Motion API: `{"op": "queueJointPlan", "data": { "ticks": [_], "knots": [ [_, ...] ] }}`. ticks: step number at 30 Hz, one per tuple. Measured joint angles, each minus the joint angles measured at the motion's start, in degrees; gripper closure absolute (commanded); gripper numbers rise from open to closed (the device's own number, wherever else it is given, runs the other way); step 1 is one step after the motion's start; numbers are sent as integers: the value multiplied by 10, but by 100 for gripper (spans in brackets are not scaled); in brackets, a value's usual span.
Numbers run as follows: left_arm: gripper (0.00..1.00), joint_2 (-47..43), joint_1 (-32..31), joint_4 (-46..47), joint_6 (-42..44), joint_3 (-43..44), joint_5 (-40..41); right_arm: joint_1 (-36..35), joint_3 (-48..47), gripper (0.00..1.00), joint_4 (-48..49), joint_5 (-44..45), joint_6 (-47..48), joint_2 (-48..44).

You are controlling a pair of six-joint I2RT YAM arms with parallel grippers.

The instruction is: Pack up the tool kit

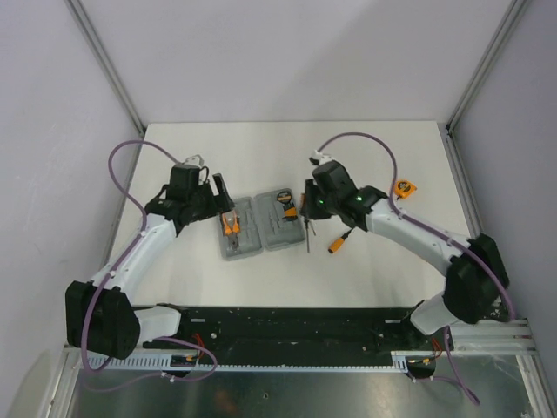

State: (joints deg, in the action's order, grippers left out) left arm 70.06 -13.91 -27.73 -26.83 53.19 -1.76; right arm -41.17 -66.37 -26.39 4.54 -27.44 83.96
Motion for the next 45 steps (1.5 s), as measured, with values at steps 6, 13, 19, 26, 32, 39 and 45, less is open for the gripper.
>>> {"op": "queueJointPlan", "data": {
  "ticks": [6,13,19,26,32,39,45],
  "knots": [
    [30,2,40,-7,-17,-3,0,-27,-134,100,65,-39,14,168],
    [33,39,57,-7,-19,26,-4,-56,-344,100,68,-73,40,375],
    [33,50,62,-9,-19,28,-14,-67,-461,100,45,-92,39,458],
    [33,50,64,-10,-17,28,-15,-71,-473,100,15,-102,26,472],
    [33,50,66,-9,-16,28,-15,-73,-471,100,5,-110,19,477],
    [33,50,66,-9,-16,28,-15,-80,-470,100,4,-115,5,495],
    [34,49,66,-10,-17,26,-15,-83,-470,100,4,-114,-9,524]
  ]
}}
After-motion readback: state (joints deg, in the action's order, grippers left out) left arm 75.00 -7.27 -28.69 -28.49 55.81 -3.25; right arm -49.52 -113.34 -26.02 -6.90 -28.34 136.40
